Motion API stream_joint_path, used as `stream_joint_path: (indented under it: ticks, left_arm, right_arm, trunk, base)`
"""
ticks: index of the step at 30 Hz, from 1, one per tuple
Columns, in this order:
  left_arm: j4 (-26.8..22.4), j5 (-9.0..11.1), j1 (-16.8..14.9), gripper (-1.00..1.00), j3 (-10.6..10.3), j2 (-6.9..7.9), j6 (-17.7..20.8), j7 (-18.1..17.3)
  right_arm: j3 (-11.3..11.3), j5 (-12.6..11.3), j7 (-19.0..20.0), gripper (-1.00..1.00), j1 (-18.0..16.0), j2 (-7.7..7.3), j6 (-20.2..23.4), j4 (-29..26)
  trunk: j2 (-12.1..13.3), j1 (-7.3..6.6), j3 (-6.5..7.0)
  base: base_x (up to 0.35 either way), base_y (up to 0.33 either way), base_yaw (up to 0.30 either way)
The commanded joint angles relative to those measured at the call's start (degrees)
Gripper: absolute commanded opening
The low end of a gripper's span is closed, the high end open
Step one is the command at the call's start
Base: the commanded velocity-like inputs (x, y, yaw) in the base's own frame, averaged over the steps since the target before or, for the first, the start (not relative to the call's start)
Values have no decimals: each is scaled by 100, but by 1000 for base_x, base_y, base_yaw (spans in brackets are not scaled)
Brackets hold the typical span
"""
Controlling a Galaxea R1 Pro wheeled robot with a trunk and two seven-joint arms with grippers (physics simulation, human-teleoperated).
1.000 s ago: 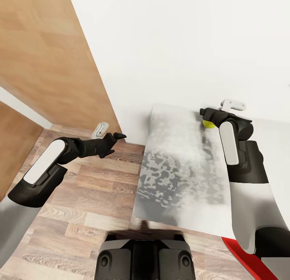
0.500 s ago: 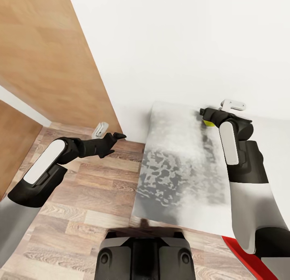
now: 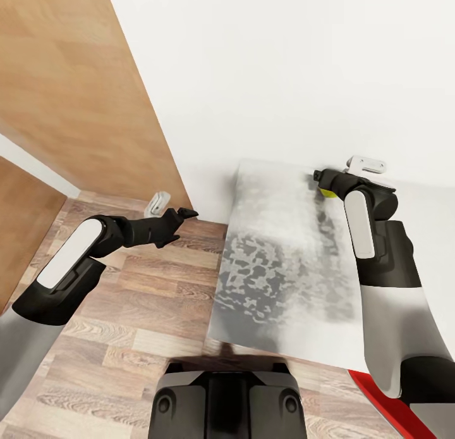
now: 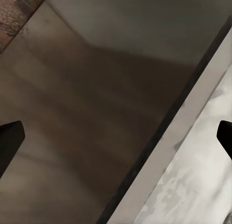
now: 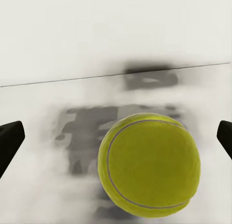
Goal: Put all the toys in the child's room - the three board games (two on the bed and one on the table), the two jigsaw puzzles on the table, and the tennis ball on the table - inside the toy box on the table in the child's room.
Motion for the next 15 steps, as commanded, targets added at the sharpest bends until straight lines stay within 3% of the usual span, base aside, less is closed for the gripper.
stream_joint_path:
  ticks: [1, 15]
  left_arm:
    - [-5, 34, -6, 100, -5, 2, -1, 37]
    - [-5, 34, -6, 100, -5, 4, -1, 37]
  right_arm:
    - [9, -54, -52, 100, -5, -5, 15, -5]
    - [9, -54, -49, 100, -5, -8, 8, -5]
  trunk:
    - [-9, 3, -8]
    - [-9, 3, -10]
  base:
    - [0, 0, 0]
    - [0, 0, 0]
